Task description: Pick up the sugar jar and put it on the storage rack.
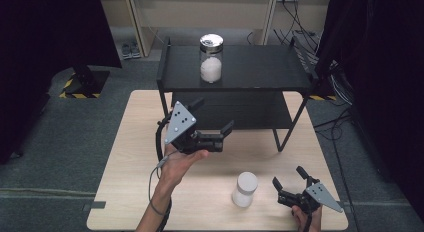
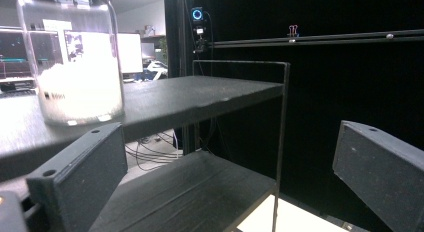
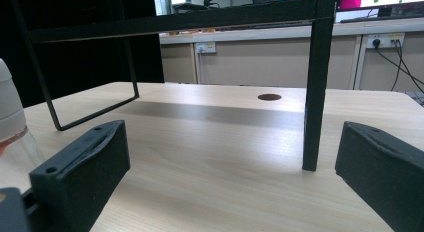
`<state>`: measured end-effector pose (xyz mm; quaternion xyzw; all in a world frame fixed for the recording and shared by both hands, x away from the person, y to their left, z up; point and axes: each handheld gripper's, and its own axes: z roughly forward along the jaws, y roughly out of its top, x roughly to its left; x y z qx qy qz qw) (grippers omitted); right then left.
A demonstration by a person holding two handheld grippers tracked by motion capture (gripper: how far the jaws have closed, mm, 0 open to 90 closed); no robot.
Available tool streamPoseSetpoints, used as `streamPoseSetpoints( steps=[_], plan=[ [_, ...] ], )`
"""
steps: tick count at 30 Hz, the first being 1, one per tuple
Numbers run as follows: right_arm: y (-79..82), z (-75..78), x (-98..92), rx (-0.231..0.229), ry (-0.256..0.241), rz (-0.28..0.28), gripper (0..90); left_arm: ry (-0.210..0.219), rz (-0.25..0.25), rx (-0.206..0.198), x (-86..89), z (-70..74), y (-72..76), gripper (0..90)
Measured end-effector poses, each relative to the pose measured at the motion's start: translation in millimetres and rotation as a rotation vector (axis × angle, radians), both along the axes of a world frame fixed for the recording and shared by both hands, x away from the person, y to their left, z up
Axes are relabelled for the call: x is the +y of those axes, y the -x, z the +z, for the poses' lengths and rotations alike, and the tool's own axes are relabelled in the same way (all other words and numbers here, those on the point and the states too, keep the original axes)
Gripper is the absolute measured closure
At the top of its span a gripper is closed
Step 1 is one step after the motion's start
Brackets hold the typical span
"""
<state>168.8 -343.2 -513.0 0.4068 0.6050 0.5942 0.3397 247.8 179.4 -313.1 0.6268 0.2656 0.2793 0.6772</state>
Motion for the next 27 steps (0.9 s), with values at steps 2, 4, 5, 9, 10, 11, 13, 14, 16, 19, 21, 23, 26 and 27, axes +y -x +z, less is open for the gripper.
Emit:
streamPoseSetpoints(
  steps=[2,4,5,9,10,11,13,14,16,19,21,23,26,27],
  plan=[
    [-0.1,0.0,-0.2,0.001,-0.001,0.0,1.0,0.008,-0.009,-0.002,-0.7,-9.3,2.6,0.2],
    [-0.1,0.0,-0.3,0.0,-0.001,0.0,1.0,0.002,-0.007,-0.007,-2.8,-17.5,6.4,0.2],
    [0.0,0.0,-0.4,0.0,-0.001,0.0,1.0,0.001,-0.009,-0.006,-3.6,-21.5,7.9,0.2],
    [0.2,0.0,-0.5,-0.001,-0.002,0.0,1.0,-0.005,-0.006,-0.005,-6.1,-37.3,14.1,0.2],
    [0.2,0.0,-0.4,-0.001,-0.002,0.0,1.1,-0.005,-0.008,-0.005,-6.2,-41.1,15.2,0.2],
    [0.0,0.1,-0.4,0.0,-0.001,0.002,1.0,-0.007,-0.009,-0.007,-6.2,-44.0,16.2,0.2],
    [-0.2,0.1,-0.2,0.0,0.001,0.004,1.0,-0.006,0.0,-0.013,-7.3,-52.7,20.0,0.2],
    [-0.3,0.1,-0.2,0.0,0.0,0.004,1.0,-0.017,0.009,-0.008,-8.8,-61.1,23.3,0.2],
    [-0.4,0.0,-0.1,0.001,0.0,0.003,1.0,-0.025,0.022,-0.004,-9.8,-64.6,25.4,0.2],
    [0.1,0.0,-0.8,-0.004,-0.001,0.002,1.0,-0.004,0.046,0.019,-9.8,-84.5,30.6,0.2],
    [0.2,0.0,-0.9,-0.004,-0.001,0.002,1.0,0.014,0.052,0.031,-8.5,-98.3,33.6,0.2],
    [0.1,0.0,-0.9,-0.004,-0.001,0.003,1.0,0.025,0.062,0.043,-7.1,-111.5,36.6,0.2],
    [0.1,0.0,-0.8,-0.004,-0.001,0.003,1.0,0.043,0.085,0.058,-4.9,-134.3,41.9,0.2],
    [0.2,0.1,-0.8,-0.005,0.0,0.004,1.0,0.048,0.094,0.06,-4.2,-140.1,43.8,0.2]
  ],
)
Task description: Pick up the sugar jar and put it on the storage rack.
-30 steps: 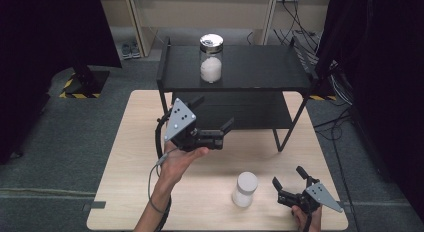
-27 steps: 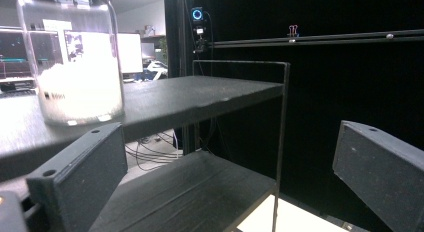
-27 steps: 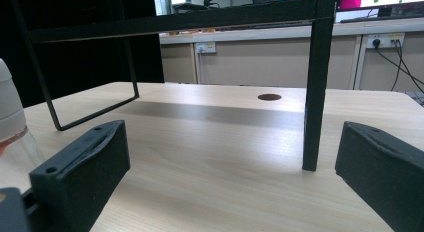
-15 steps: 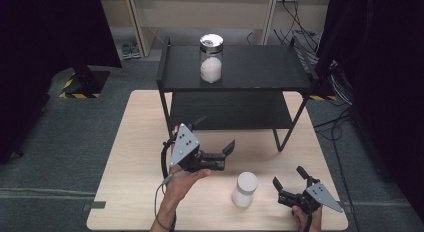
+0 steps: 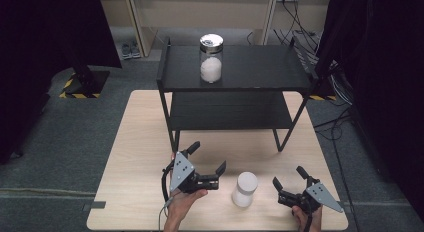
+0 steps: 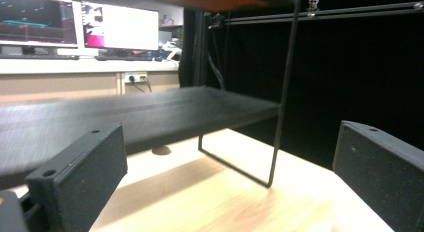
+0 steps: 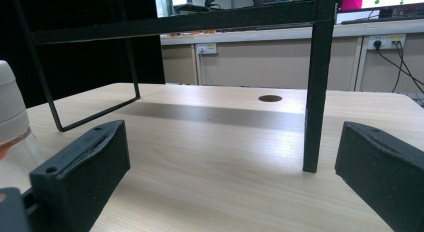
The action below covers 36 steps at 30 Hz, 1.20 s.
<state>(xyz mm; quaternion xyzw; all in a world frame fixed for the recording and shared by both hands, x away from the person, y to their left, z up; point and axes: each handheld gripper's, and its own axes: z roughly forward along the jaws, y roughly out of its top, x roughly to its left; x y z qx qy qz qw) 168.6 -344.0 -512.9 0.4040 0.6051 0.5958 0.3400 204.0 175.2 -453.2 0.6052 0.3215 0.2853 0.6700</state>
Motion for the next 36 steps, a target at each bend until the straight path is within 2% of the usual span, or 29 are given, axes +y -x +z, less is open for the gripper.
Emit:
streamPoseSetpoints(
  steps=[7,15,18,24,36],
  plan=[
    [-0.1,0.1,0.4,0.003,-0.001,-0.001,1.0,-0.007,0.038,0.003,-1.5,-30.5,7.0,0.2],
    [0.1,0.0,0.3,0.0,-0.001,0.0,1.0,-0.001,0.063,0.005,-4.7,-55.7,10.5,0.2],
    [0.1,-0.1,0.2,0.001,-0.002,-0.001,1.1,0.003,0.073,0.019,-6.2,-63.3,11.7,0.2],
    [-0.5,-0.2,0.2,0.004,-0.007,0.001,1.0,-0.003,0.084,0.039,-7.9,-72.0,13.2,0.2],
    [-0.9,-0.2,-0.5,0.003,-0.005,-0.002,1.1,-0.016,0.092,0.043,-12.6,-81.0,14.2,0.2]
  ],
)
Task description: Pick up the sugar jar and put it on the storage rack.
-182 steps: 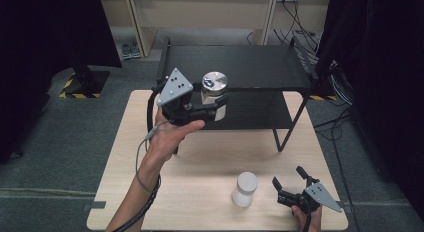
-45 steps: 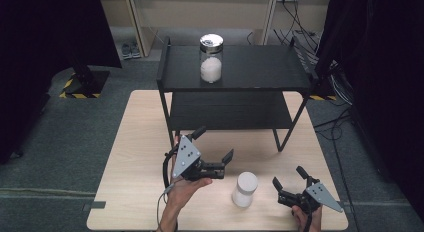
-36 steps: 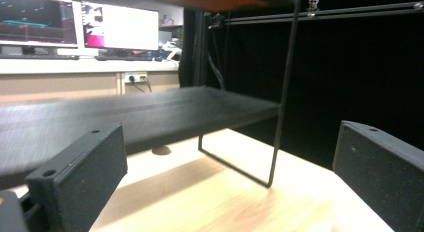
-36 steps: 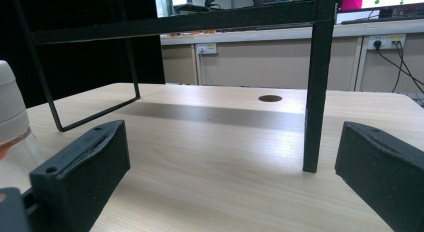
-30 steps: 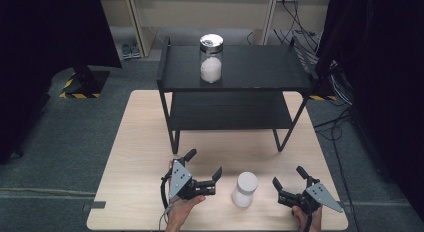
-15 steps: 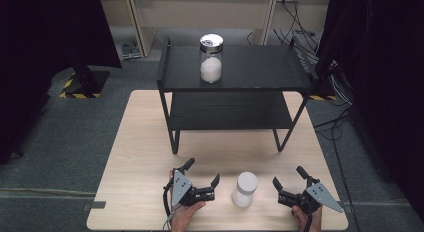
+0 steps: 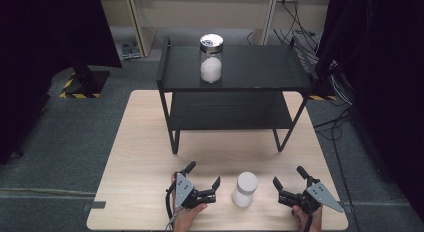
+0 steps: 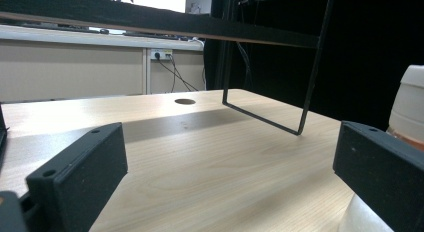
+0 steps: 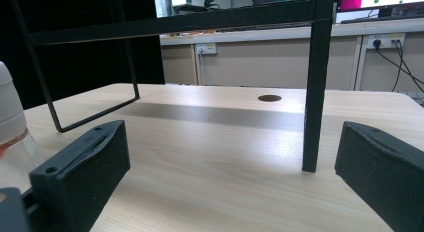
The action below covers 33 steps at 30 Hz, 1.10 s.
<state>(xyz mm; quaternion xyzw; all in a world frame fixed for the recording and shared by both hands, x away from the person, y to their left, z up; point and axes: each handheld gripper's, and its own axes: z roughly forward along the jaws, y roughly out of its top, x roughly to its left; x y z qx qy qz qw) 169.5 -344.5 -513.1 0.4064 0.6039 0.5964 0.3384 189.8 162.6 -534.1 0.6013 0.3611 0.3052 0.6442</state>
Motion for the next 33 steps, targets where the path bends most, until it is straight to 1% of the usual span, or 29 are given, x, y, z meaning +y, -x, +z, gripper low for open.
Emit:
streamPoseSetpoints(
  steps=[3,5,11,14,16,17,21,25,30,33],
  plan=[
    [0.0,0.2,0.1,0.001,0.001,0.002,1.1,0.008,0.004,0.002,-0.1,-2.6,0.9,0.2],
    [0.2,0.1,-0.1,-0.001,-0.001,0.002,1.1,0.005,0.009,0.001,-0.6,-3.6,1.7,0.2],
    [0.2,0.1,-0.1,-0.001,0.001,0.001,1.1,-0.008,0.015,-0.02,-3.0,-5.5,3.3,0.3],
    [0.0,0.0,-0.1,0.0,0.0,0.002,1.1,-0.028,0.021,-0.058,-6.9,-9.1,5.6,0.3],
    [-0.1,-0.1,0.1,0.003,-0.001,0.002,1.1,-0.053,0.022,-0.067,-9.4,-8.1,6.2,0.7],
    [-0.3,0.0,0.3,0.004,-0.001,0.004,1.1,-0.057,0.019,-0.061,-9.4,-7.0,5.6,0.7],
    [-1.1,-0.4,0.9,0.004,-0.001,0.008,1.1,-0.04,0.032,-0.061,-10.2,-8.5,6.6,1.4],
    [-1.5,-0.8,0.2,0.007,-0.006,0.004,1.1,-0.049,0.035,-0.063,-11.1,-8.0,6.9,1.5],
    [-2.0,-1.1,-0.2,0.01,-0.009,0.007,1.1,-0.038,0.039,-0.063,-10.8,-9.0,7.4,1.5],
    [-1.9,-1.0,-0.1,0.009,-0.007,0.009,1.1,-0.04,0.04,-0.067,-10.9,-9.4,7.8,1.4]
  ],
)
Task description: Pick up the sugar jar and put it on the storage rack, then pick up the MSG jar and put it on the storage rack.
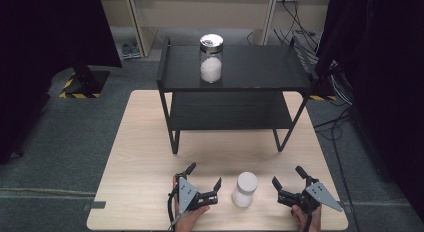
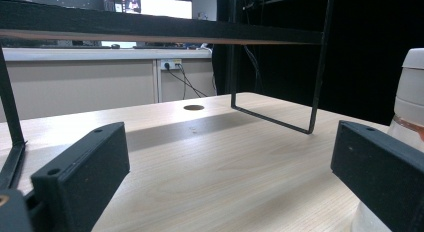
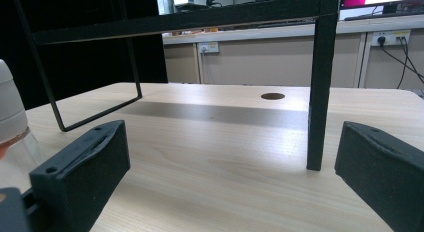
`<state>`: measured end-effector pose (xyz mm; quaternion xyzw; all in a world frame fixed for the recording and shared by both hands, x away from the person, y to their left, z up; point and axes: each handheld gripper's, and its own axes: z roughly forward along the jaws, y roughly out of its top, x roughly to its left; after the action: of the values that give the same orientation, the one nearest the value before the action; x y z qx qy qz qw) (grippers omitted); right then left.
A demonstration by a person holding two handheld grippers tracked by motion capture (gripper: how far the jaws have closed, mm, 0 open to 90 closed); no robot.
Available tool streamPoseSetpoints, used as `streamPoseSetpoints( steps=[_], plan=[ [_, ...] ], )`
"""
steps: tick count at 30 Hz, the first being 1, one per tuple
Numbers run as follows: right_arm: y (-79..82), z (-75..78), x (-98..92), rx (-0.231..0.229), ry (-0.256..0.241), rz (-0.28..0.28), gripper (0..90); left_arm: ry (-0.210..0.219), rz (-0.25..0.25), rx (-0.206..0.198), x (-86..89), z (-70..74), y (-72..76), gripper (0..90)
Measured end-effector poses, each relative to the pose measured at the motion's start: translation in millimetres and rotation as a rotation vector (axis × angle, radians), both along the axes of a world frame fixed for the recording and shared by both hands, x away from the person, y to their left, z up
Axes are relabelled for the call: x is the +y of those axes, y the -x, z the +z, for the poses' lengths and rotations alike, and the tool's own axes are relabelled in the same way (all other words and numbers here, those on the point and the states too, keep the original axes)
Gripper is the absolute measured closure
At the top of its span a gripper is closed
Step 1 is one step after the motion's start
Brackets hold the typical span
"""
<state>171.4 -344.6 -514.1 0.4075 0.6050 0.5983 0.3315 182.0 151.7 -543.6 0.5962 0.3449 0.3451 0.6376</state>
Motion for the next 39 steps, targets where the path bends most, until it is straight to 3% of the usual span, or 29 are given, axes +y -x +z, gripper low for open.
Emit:
streamPoseSetpoints(
  steps=[6,39],
  plan=[
    [1.2,0.3,-0.1,-0.001,0.002,-0.005,1.1,0.015,-0.002,-0.013,1.1,-3.0,1.5,1.2],
    [1.7,1.5,1.3,-0.004,0.017,0.016,1.2,0.01,-0.008,-0.01,1.3,-2.2,1.2,1.3]
  ],
)
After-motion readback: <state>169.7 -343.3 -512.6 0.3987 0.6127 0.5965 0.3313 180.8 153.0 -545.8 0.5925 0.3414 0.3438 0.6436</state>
